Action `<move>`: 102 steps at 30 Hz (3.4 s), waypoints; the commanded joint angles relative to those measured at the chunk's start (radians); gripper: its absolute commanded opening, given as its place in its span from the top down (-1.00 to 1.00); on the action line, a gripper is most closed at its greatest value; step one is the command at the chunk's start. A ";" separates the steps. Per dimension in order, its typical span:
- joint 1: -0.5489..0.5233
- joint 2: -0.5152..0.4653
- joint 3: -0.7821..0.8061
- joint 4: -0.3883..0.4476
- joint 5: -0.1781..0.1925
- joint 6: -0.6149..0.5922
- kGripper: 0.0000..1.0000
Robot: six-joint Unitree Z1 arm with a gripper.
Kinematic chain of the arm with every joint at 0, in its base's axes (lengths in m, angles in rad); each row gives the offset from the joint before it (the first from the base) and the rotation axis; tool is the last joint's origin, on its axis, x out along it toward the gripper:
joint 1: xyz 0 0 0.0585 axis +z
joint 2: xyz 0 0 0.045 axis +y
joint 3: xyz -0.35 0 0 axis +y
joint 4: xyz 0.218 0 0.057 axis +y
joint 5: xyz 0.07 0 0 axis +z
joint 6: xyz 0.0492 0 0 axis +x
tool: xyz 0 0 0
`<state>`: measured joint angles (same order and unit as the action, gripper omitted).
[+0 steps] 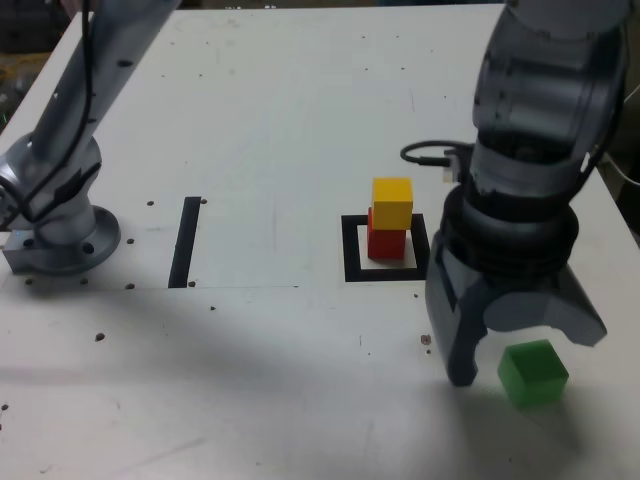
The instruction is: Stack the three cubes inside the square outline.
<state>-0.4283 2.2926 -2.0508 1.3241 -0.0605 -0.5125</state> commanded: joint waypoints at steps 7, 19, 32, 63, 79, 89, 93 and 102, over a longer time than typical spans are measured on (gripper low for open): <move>0.001 0.031 -0.018 -0.013 0.011 0.014 -0.96; 0.037 0.108 -0.102 -0.006 0.026 0.047 -0.93; 0.051 0.134 -0.114 -0.010 -0.004 0.044 -0.64; 0.052 0.122 -0.091 -0.069 0.046 0.007 0.50; 0.053 0.054 -0.057 -0.032 0.073 0.020 0.66; 0.132 -0.123 0.056 0.071 0.084 0.170 0.66; 0.188 -0.201 0.124 0.106 0.089 0.247 0.66; 0.316 -0.307 0.257 0.126 0.106 0.364 0.66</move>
<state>-0.1274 2.0030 -1.8031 1.4512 0.0381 -0.1541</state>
